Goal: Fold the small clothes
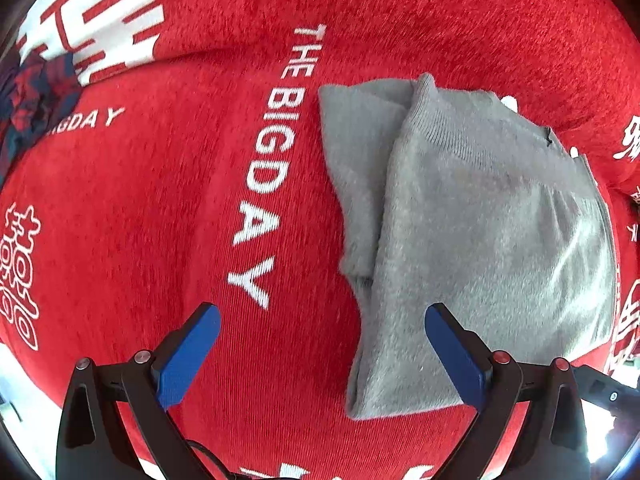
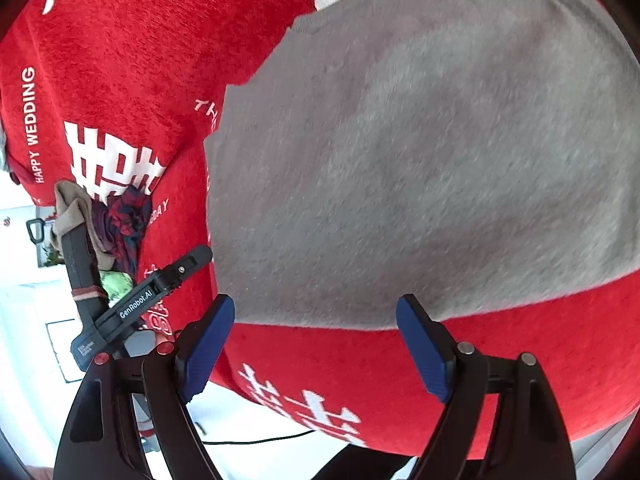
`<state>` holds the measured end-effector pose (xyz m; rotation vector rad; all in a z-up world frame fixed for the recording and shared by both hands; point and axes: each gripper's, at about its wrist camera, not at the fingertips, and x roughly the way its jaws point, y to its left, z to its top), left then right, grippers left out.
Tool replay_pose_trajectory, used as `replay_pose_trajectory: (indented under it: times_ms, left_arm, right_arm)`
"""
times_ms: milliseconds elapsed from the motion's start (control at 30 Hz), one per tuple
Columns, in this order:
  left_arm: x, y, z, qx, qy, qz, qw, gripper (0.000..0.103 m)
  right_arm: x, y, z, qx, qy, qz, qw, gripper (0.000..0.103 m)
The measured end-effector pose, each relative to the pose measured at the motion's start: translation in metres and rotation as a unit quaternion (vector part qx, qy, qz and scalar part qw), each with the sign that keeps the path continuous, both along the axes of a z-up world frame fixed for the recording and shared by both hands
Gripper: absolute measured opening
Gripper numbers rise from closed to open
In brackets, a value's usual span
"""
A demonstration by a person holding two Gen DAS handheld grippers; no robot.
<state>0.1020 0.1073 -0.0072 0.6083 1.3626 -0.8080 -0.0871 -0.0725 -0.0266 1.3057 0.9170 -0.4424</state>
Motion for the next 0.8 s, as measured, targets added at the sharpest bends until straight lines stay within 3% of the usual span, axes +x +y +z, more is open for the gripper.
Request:
replay_pose_trajectory:
  times_ms: [200, 433, 633, 800]
  left_arm:
    - [0.008, 0.017, -0.007, -0.003, 0.019, 0.014, 0.9997, 0.102]
    - [0.029, 0.036, -0.018, -0.018, 0.062, 0.061, 0.9960, 0.102]
    - [0.040, 0.035, -0.019, -0.071, 0.113, 0.073, 0.9884, 0.102]
    - [0.042, 0.023, -0.025, -0.117, 0.171, 0.070, 0.9758, 0.102]
  right_arm:
    - [0.007, 0.011, -0.010, 0.030, -0.027, -0.010, 0.999, 0.086]
    - [0.010, 0.025, -0.036, 0.098, -0.077, -0.064, 0.990, 0.086]
    - [0.016, 0.033, -0.055, 0.125, -0.117, -0.112, 0.979, 0.086]
    - [0.025, 0.034, -0.060, 0.132, -0.155, -0.162, 0.966, 0.086]
